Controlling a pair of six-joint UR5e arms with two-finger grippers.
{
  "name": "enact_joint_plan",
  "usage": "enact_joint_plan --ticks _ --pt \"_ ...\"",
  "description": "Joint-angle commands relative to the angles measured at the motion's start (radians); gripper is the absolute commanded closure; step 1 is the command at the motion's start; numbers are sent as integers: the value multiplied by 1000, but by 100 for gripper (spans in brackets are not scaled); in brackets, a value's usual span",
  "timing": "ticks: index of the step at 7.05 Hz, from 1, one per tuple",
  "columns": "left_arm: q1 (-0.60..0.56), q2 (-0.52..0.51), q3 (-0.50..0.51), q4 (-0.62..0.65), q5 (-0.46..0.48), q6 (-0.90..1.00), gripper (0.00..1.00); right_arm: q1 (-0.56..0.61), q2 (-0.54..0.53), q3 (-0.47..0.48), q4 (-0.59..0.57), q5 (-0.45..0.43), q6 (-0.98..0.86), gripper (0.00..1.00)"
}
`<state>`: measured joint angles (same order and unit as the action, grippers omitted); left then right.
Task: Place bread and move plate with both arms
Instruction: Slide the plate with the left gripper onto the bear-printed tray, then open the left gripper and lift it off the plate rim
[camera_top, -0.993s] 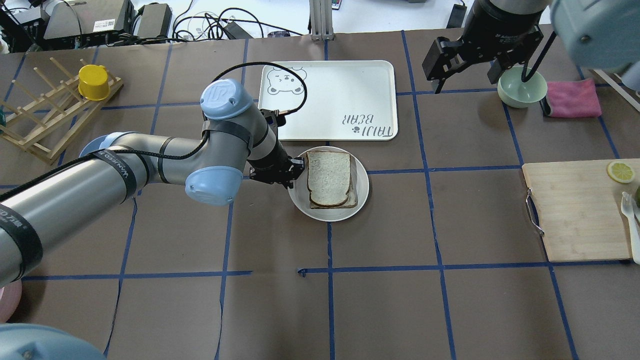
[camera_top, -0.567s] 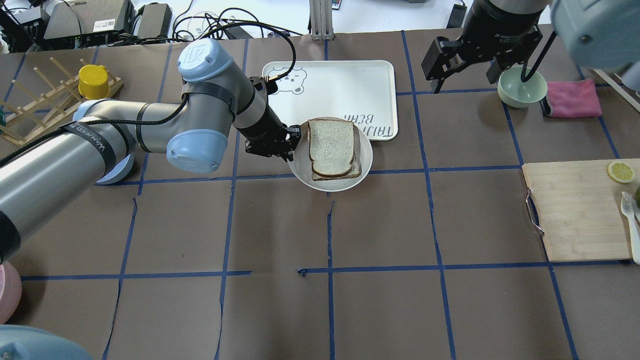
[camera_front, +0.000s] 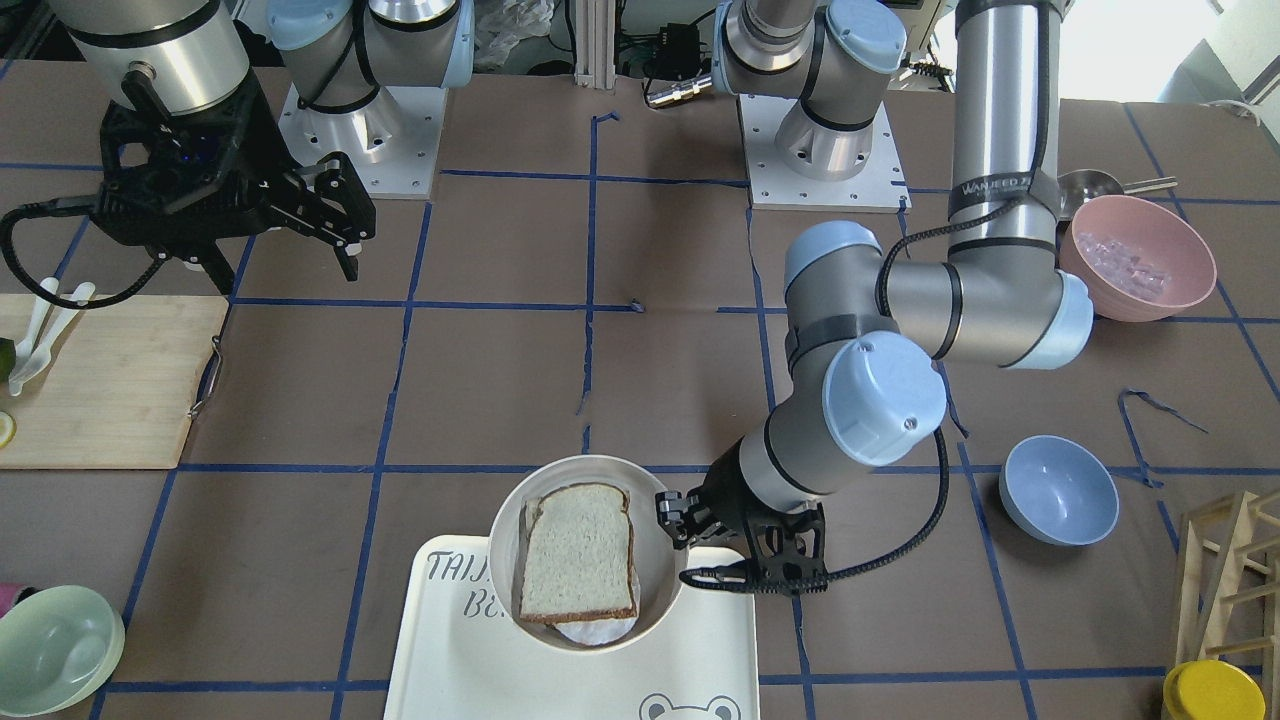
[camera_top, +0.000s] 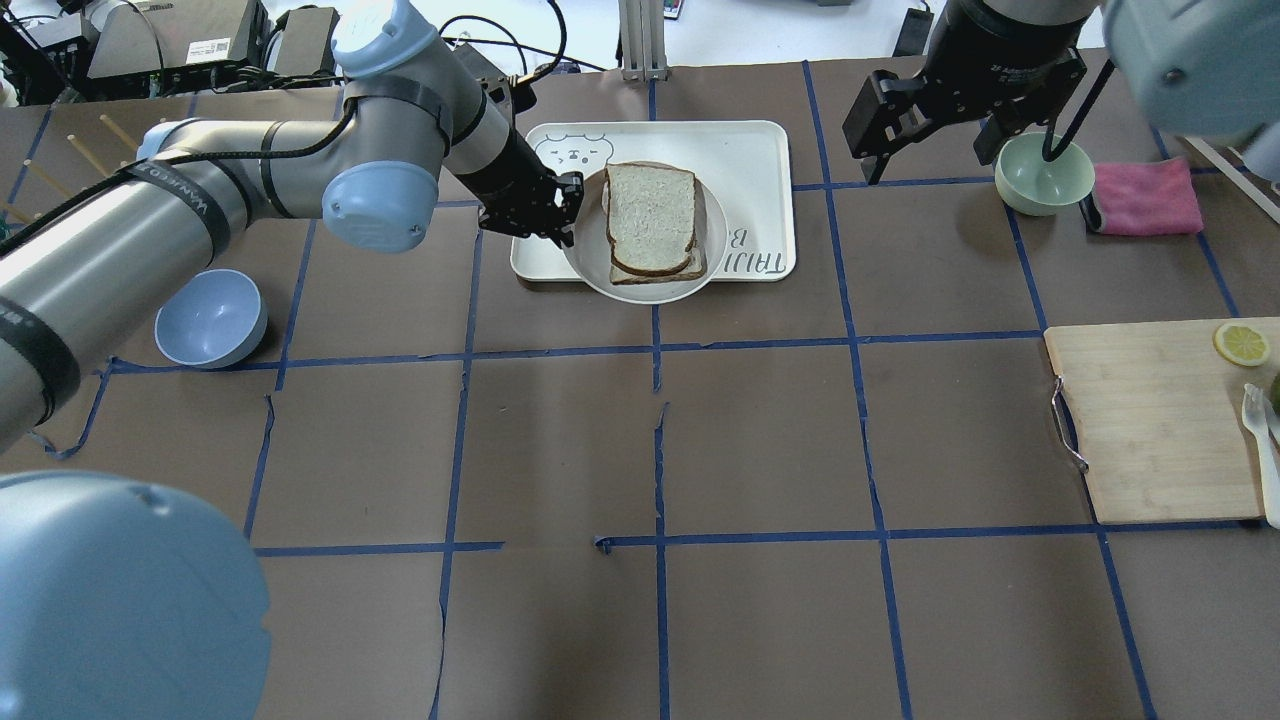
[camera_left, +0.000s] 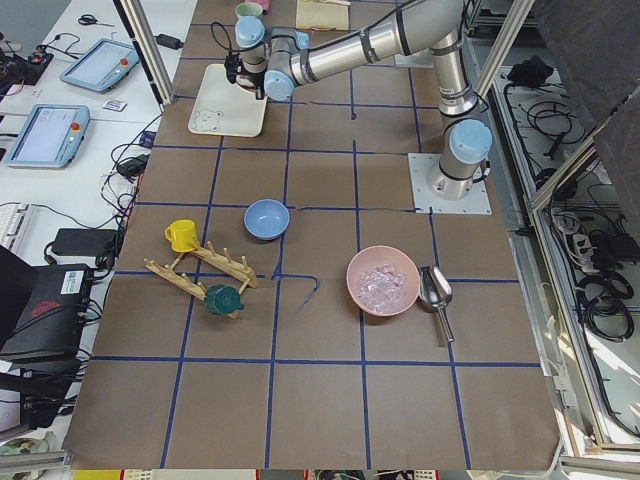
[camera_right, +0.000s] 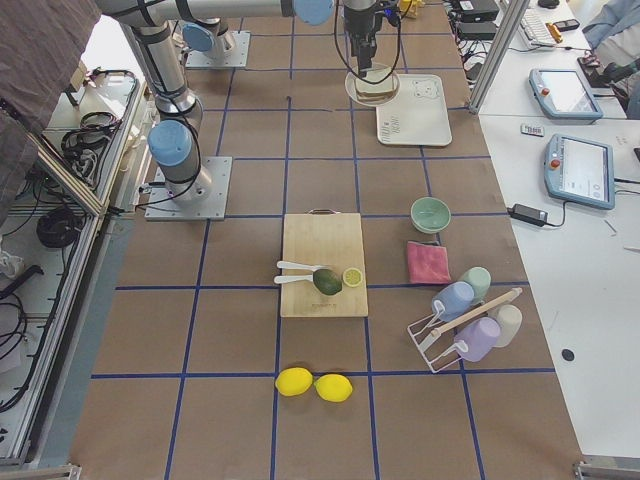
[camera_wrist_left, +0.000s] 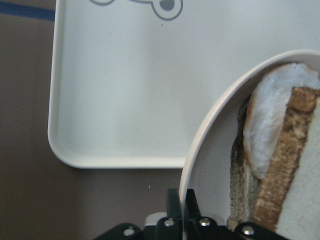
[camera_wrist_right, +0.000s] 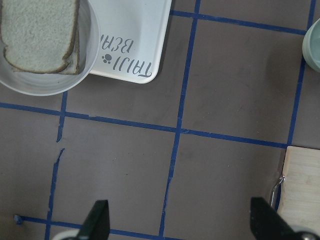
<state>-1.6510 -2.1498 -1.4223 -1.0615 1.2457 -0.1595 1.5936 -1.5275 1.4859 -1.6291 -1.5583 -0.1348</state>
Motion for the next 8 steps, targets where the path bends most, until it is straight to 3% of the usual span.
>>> enact_joint_plan --ticks 1,4,6,7,8 --pt "2 -157 171 -6 -3 6 100 0 -2 4 0 4 0 0" --pt "2 -263 276 -5 -6 -5 100 2 0 4 0 7 1 0" --pt "2 -259 269 -9 -3 -15 1 2 0 4 0 7 0 0" --pt "2 -243 269 -11 3 -18 0 2 0 4 0 6 0 0" --pt "4 -214 276 -93 11 -14 0 2 0 4 0 6 0 0"
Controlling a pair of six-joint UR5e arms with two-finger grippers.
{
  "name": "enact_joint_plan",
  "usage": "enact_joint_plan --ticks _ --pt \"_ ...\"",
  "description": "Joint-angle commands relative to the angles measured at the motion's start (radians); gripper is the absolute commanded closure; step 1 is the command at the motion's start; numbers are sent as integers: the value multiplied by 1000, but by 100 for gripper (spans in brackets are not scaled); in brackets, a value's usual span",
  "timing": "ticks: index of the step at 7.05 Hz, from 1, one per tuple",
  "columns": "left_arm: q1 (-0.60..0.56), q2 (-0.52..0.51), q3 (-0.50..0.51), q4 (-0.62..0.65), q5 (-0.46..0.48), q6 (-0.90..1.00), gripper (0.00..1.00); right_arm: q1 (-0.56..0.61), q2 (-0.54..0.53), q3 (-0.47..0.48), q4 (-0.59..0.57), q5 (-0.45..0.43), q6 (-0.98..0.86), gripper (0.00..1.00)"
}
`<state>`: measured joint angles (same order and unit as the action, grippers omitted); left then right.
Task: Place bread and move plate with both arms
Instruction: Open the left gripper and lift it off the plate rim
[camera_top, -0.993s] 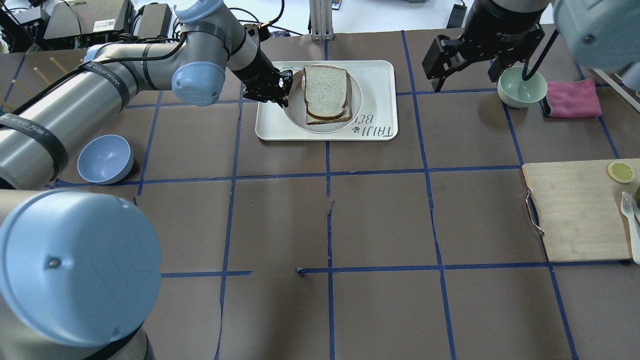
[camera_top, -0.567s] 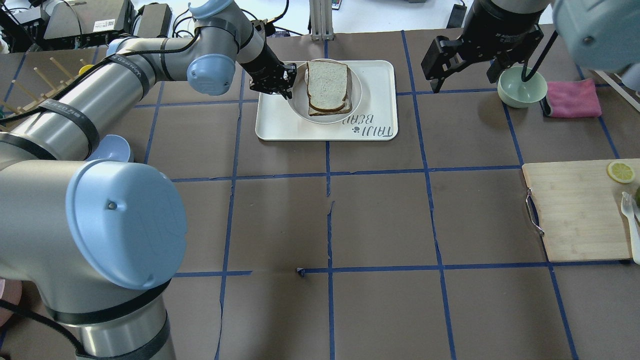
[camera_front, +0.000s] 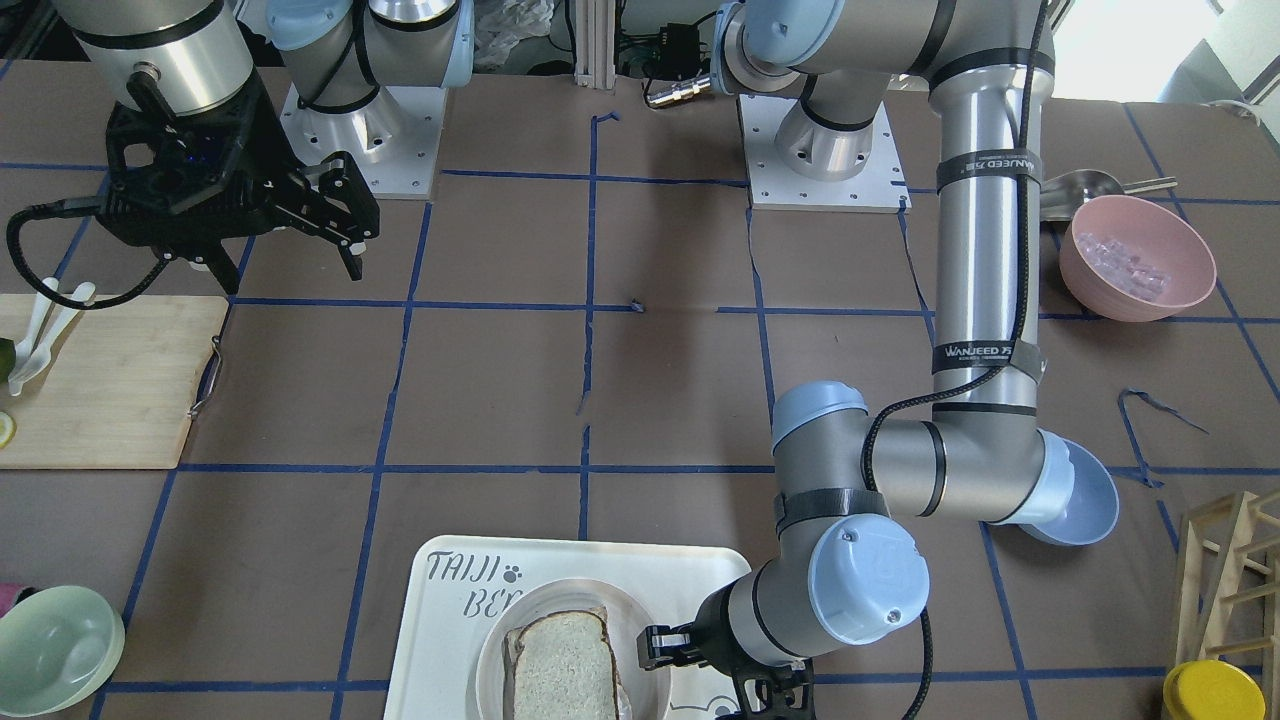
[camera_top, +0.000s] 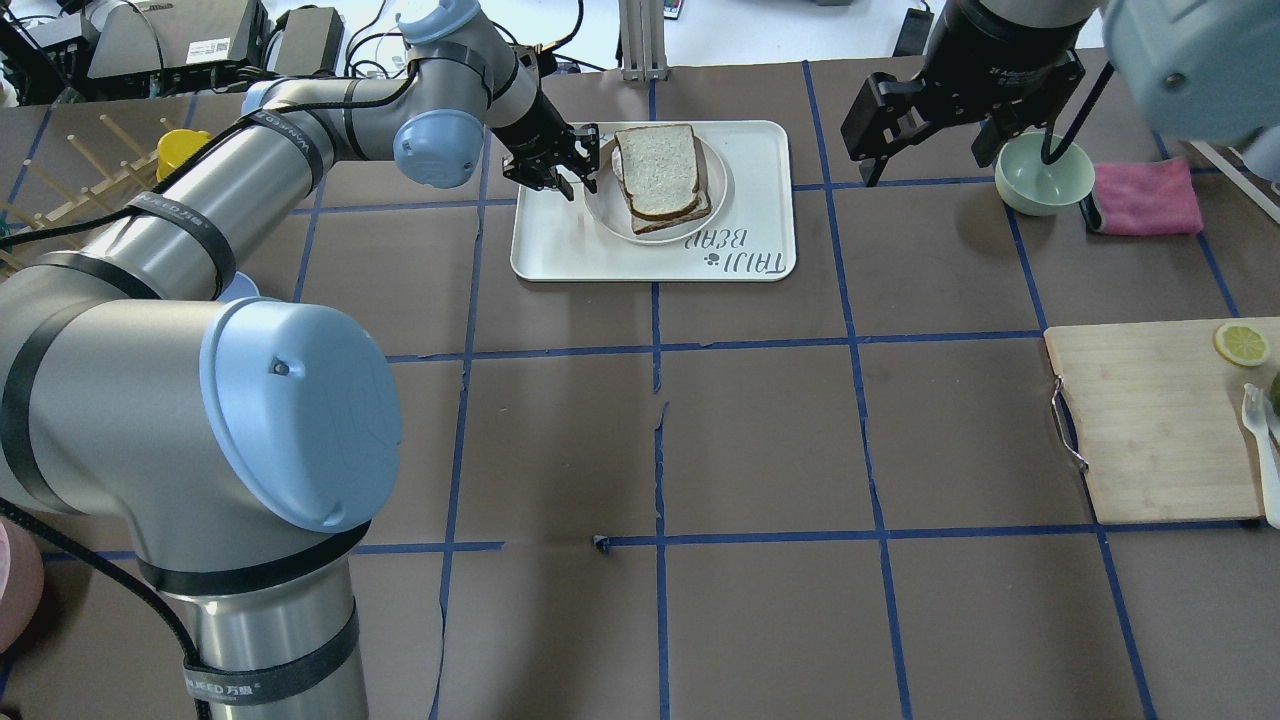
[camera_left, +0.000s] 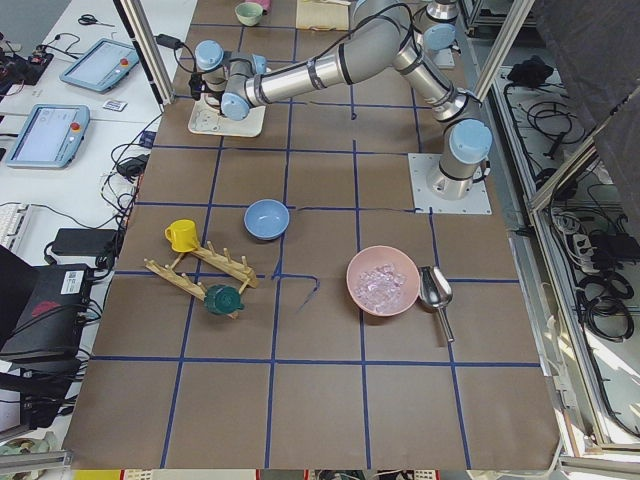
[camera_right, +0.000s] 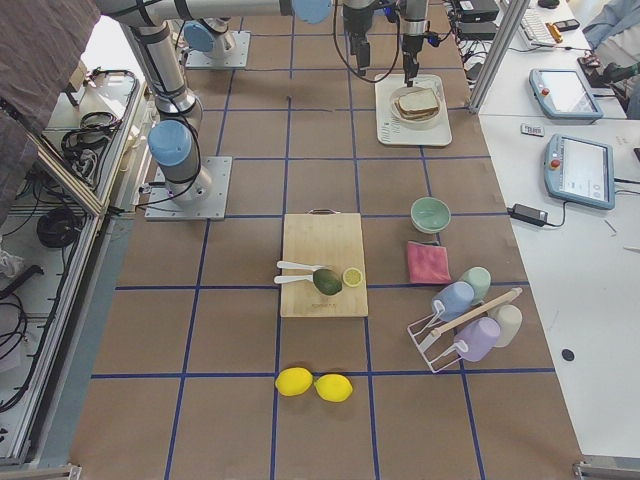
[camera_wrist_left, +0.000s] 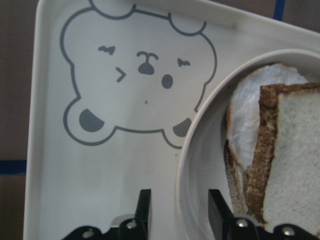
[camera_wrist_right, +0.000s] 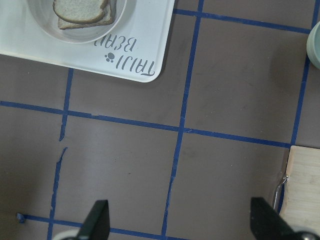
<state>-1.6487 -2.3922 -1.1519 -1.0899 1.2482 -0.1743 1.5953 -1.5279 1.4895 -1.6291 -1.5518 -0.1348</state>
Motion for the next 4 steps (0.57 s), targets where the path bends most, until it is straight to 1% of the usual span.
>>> enact_joint_plan --ticks 1,3,4 --pt "18 81 4 -137 93 16 0 0 0 0 0 -1 0 0" --pt "53 206 -8 -235 111 25 0 0 0 0 0 1 1 0" --pt "59 276 -12 -304 112 27 0 0 0 0 0 1 0 0"
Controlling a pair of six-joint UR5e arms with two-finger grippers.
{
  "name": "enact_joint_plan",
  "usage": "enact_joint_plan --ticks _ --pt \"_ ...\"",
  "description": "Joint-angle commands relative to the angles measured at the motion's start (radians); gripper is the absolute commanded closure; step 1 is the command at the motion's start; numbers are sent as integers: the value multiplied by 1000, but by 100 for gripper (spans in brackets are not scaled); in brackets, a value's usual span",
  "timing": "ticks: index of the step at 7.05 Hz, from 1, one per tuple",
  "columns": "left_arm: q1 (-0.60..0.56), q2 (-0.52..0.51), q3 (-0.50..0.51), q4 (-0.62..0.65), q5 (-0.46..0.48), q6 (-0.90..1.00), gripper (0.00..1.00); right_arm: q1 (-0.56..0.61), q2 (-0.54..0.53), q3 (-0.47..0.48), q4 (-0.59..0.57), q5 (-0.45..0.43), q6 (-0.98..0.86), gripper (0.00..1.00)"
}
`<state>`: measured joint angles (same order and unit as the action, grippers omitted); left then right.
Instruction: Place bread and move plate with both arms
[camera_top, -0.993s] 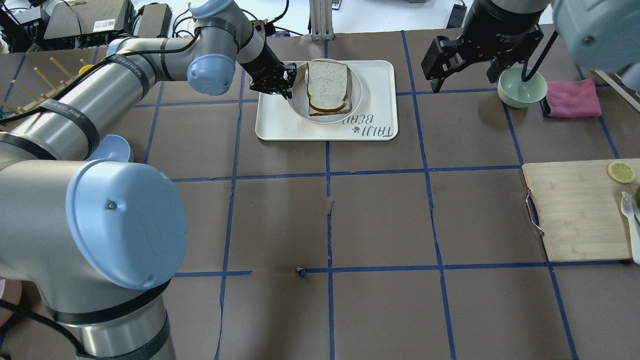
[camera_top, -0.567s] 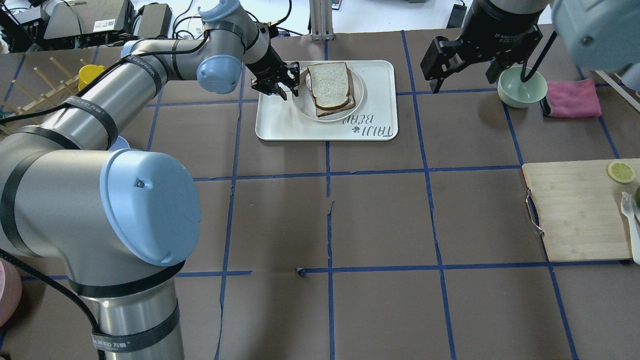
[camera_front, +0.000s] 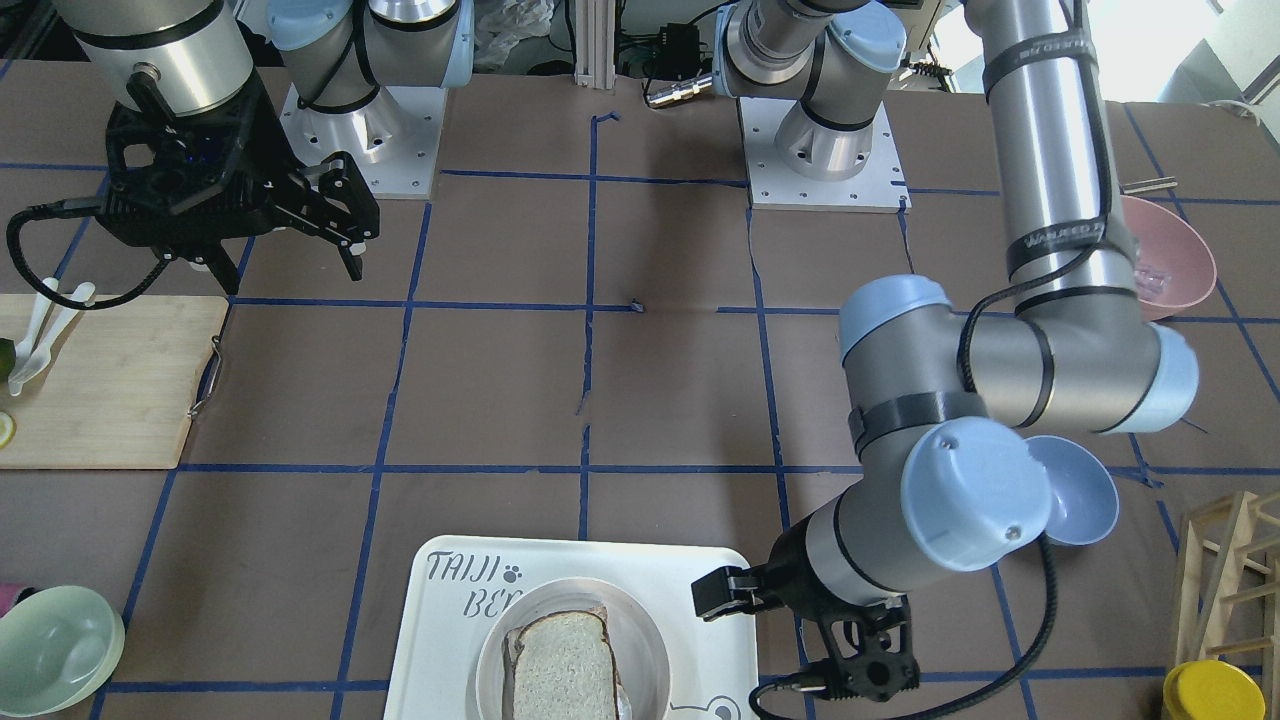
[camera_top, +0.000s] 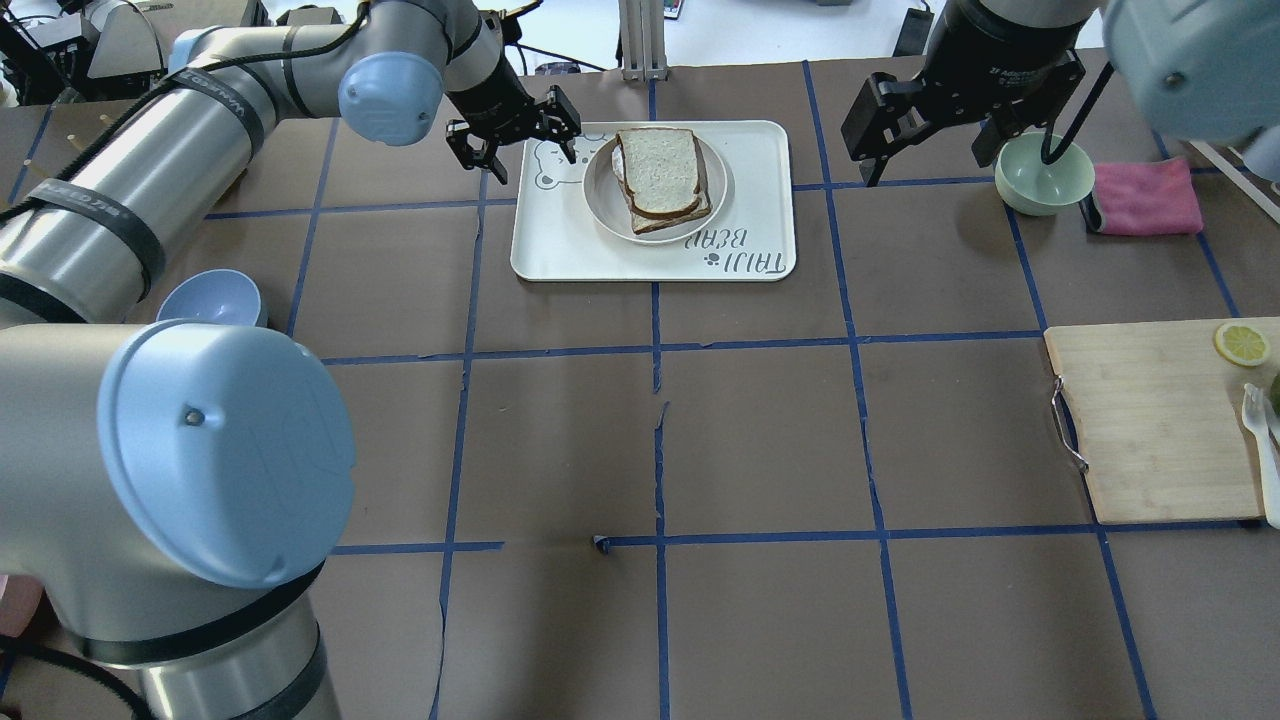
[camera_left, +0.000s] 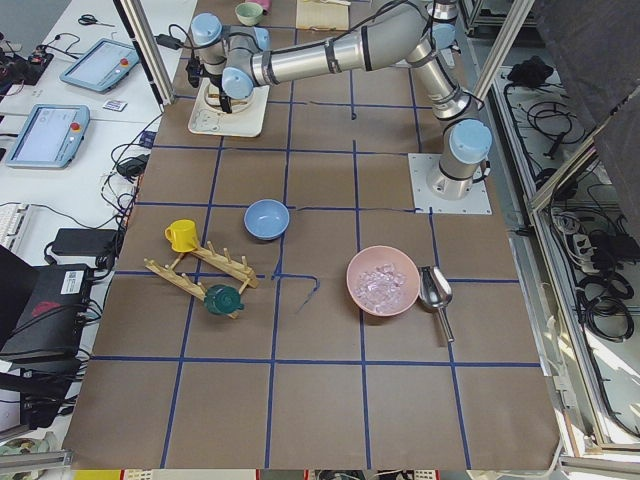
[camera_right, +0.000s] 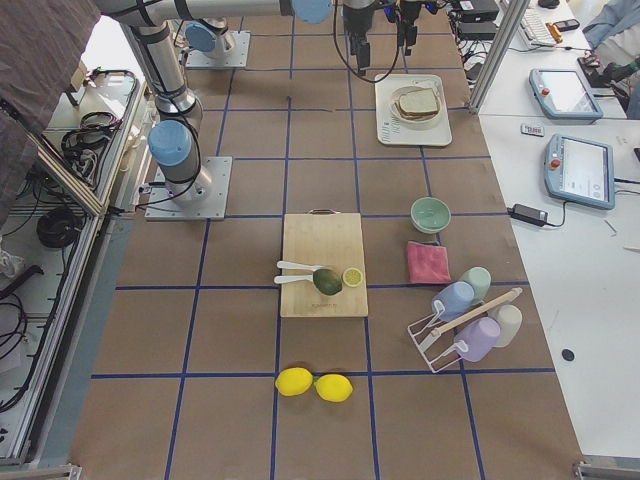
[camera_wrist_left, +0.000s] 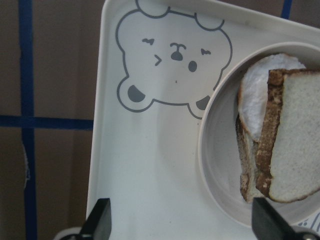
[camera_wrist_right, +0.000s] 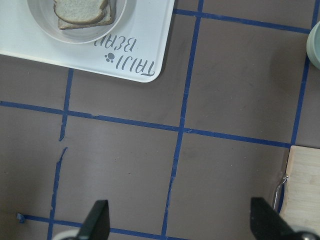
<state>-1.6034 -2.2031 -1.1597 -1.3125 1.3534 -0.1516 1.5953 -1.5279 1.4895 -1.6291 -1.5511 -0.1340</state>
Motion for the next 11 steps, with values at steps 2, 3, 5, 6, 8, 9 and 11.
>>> enact_joint_plan --ticks 2,3,5,6,8,9,11 --pt "23 211 -78 -175 164 4 0 0 0 0 0 2 1 0" --pt "34 285 -141 -192 174 13 0 0 0 0 0 2 1 0" --pt "42 420 -301 -195 191 47 0 0 0 1 0 2 1 0" --pt "45 477 -364 -192 223 70 0 0 0 8 0 3 2 0" --pt "48 563 -425 -211 231 75 0 0 0 8 0 2 1 0" --pt "50 589 -436 -221 231 75 0 -2 0 8 0 3 1 0" --pt "54 606 -436 -235 228 75 0 -3 0 9 0 2 -1 0"
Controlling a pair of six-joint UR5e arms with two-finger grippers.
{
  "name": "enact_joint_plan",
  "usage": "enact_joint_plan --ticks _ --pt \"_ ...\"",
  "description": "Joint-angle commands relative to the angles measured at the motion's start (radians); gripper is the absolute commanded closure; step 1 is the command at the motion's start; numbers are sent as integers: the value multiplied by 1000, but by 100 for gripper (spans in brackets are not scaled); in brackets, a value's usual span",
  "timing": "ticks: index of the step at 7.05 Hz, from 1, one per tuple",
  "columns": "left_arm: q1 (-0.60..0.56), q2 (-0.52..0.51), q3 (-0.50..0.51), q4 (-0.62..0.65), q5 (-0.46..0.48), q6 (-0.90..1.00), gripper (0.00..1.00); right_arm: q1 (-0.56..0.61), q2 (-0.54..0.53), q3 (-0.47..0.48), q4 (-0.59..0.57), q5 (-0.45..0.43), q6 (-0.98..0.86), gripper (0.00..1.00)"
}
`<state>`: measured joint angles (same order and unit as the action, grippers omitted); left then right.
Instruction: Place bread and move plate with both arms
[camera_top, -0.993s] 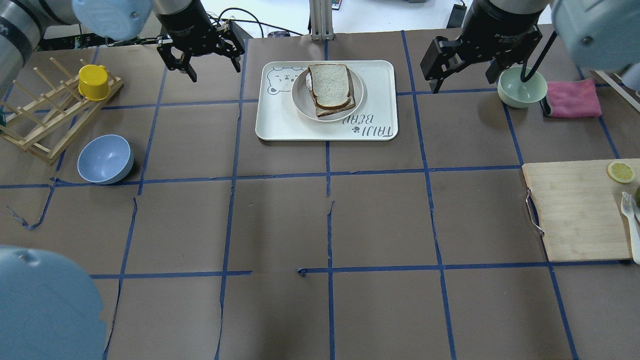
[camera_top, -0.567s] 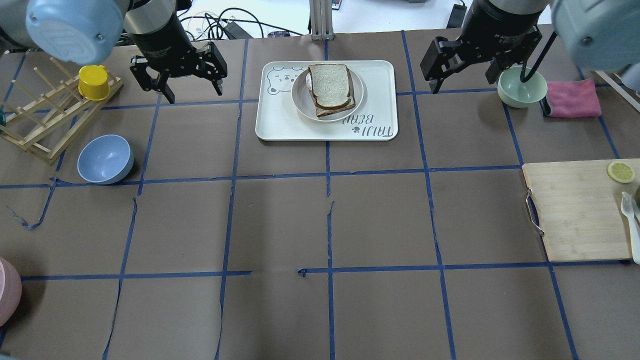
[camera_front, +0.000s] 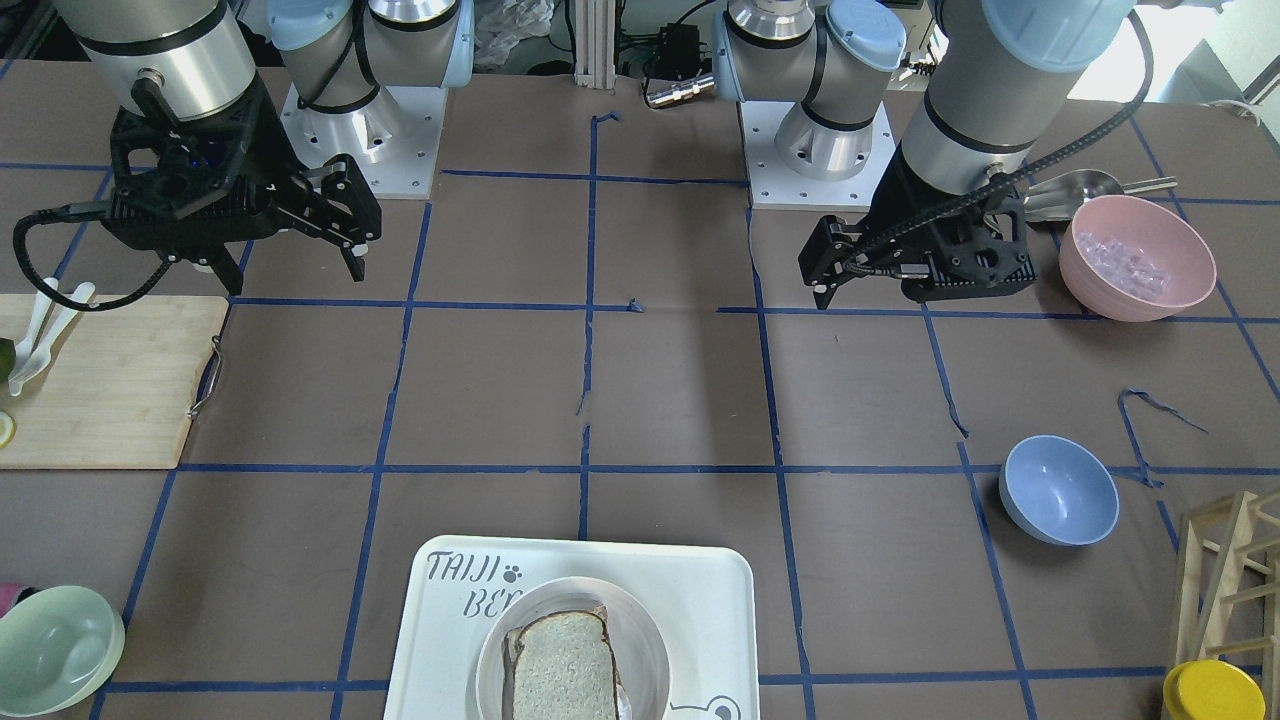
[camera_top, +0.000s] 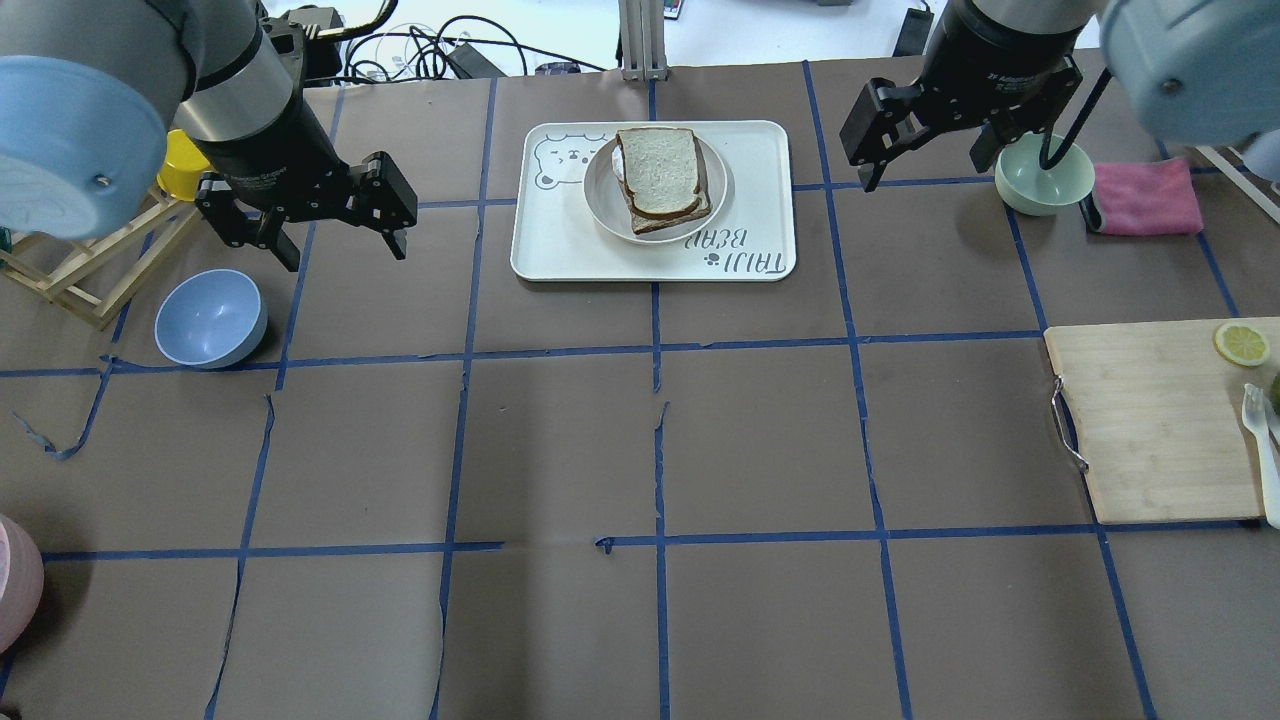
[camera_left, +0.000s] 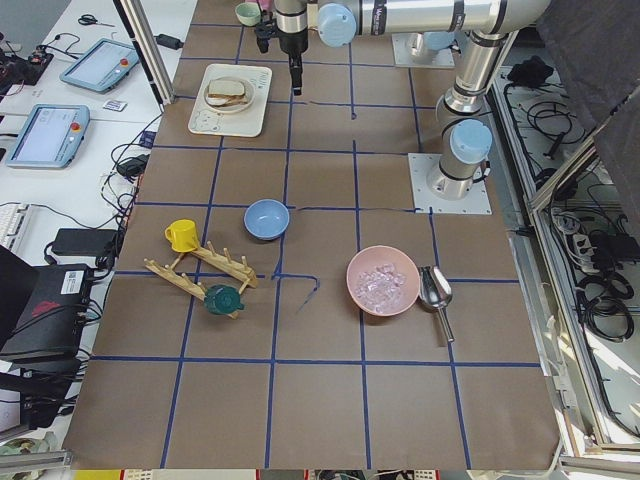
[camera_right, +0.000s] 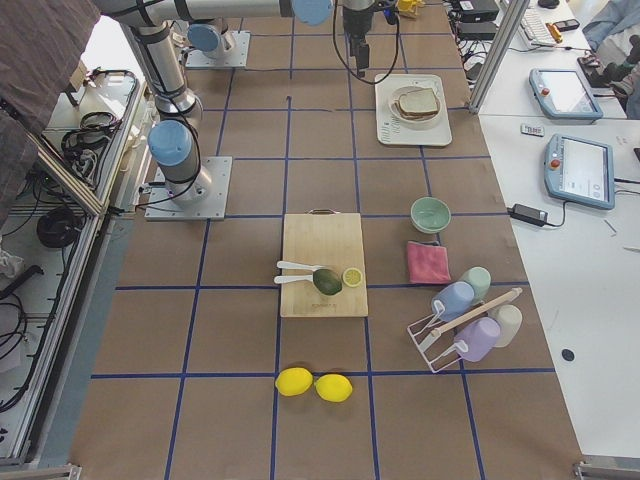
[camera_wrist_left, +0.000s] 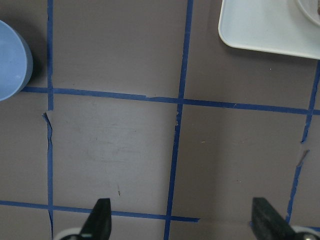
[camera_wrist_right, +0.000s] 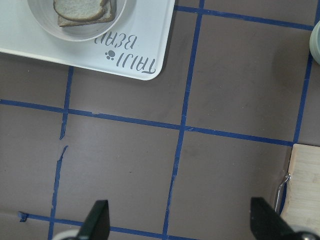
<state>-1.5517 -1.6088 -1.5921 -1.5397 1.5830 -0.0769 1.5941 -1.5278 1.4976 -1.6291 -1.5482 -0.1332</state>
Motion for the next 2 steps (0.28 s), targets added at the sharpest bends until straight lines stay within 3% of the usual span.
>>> enact_joint_plan --ticks 1,2 --pt "2 16 -3 -17 0 0 0 -2 0 1 0 -1 0 0" --pt "2 18 -3 -19 0 5 0 -2 0 3 0 0 0 0"
